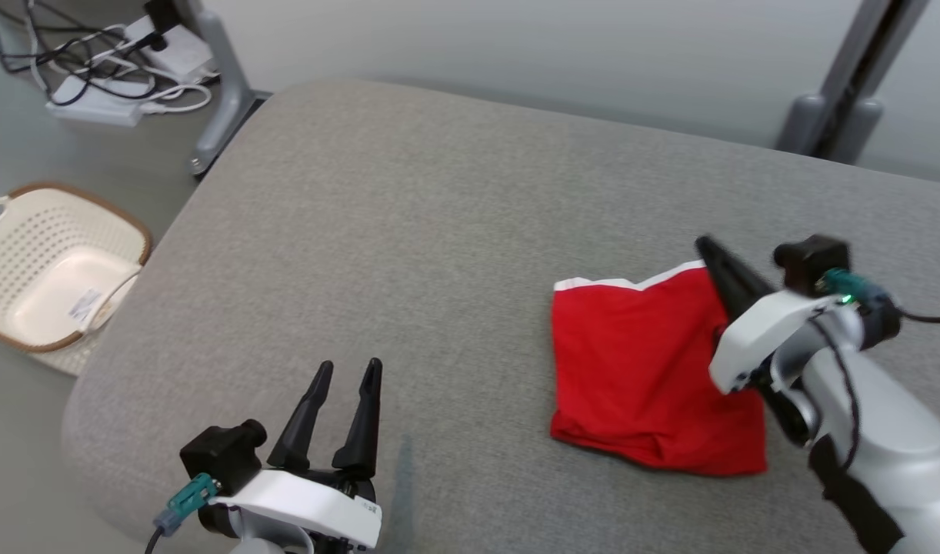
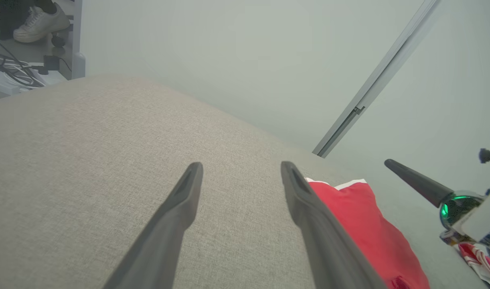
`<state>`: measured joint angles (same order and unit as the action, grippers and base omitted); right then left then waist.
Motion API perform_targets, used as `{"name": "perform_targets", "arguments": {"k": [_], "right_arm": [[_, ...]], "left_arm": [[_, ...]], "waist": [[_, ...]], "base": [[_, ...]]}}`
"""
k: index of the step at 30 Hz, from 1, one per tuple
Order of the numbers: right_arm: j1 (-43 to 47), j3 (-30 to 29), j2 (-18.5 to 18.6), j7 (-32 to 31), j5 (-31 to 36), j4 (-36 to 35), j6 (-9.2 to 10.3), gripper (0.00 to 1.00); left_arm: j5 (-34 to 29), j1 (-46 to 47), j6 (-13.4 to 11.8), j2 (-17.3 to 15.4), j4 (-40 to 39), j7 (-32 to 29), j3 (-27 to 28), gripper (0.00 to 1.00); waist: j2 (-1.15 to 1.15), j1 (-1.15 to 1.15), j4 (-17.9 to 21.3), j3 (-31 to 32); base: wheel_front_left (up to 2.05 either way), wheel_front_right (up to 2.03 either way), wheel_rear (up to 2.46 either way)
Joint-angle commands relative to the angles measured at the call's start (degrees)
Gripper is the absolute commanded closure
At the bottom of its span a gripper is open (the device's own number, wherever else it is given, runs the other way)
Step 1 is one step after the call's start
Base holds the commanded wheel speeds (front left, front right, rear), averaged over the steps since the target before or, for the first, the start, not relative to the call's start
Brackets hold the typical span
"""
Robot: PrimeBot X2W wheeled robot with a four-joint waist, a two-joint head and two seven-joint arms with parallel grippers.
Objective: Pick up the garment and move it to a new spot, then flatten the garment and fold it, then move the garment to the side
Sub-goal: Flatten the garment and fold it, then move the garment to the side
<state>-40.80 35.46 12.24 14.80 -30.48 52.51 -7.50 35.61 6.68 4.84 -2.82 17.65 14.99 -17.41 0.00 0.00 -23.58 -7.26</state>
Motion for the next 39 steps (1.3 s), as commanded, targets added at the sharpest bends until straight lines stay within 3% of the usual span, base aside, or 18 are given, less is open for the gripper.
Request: {"name": "perform_targets", "arguments": {"k": [1,8,13,20,21,22,23,29,39], "right_arm": [[-0.1,-2.2,1.4,0.5,0.5,-2.3,0.02,1.0],[7.9,-14.7,4.7,0.4,10.9,-20.3,0.02,1.0],[18.0,-24.6,2.4,0.4,17.1,-31.5,0.02,1.0],[28.0,-33.4,-2.5,0.4,21.8,-40.0,0.02,1.0],[29.0,-34.2,-3.0,0.4,22.4,-40.8,0.02,0.91],[30.0,-34.9,-3.4,0.4,23.1,-41.3,0.02,0.62],[31.0,-35.8,-3.9,0.4,23.5,-41.6,0.02,0.0],[33.5,-38.1,-5.7,0.4,24.1,-42.1,0.02,0.0],[34.3,-38.7,-6.8,0.4,24.9,-41.6,0.02,0.0]], "left_arm": [[-0.5,-0.3,0.1,-0.2,-0.3,0.2,0.8,0.0],[-1.0,-1.0,0.2,-0.3,-1.8,0.2,5.2,0.0],[-0.9,-1.5,0.7,-0.3,-2.4,0.2,8.0,0.0],[-1.5,-3.2,1.0,-0.3,-2.8,0.2,10.3,0.0],[-1.0,-3.6,0.9,-0.3,-3.1,0.2,10.7,0.0],[-0.9,-3.9,0.8,-0.2,-3.5,0.2,10.9,0.0],[-0.9,-4.3,0.8,-0.2,-3.8,0.2,11.2,0.0],[-6.1,-5.2,1.0,-0.3,-3.6,0.2,9.8,0.0],[-7.1,-6.0,-0.1,-0.3,-5.7,0.2,10.5,0.0]], "waist": [[0.0,0.0,2.5,1.3],[0.0,0.0,8.9,2.7],[0.0,0.0,12.3,3.2],[0.0,0.0,15.5,3.8],[0.0,0.0,15.7,3.9],[0.0,0.0,15.8,3.9],[0.0,0.0,15.8,3.9],[0.0,0.0,15.7,3.7],[0.0,0.0,15.2,4.2]], "base": [[0.0,0.0,0.0],[0.0,0.0,0.0],[0.0,0.0,0.0],[0.0,0.0,0.0],[0.0,0.0,0.0],[0.0,0.0,0.0],[0.0,0.0,0.0],[0.0,0.0,0.0],[0.0,0.0,0.0]]}}
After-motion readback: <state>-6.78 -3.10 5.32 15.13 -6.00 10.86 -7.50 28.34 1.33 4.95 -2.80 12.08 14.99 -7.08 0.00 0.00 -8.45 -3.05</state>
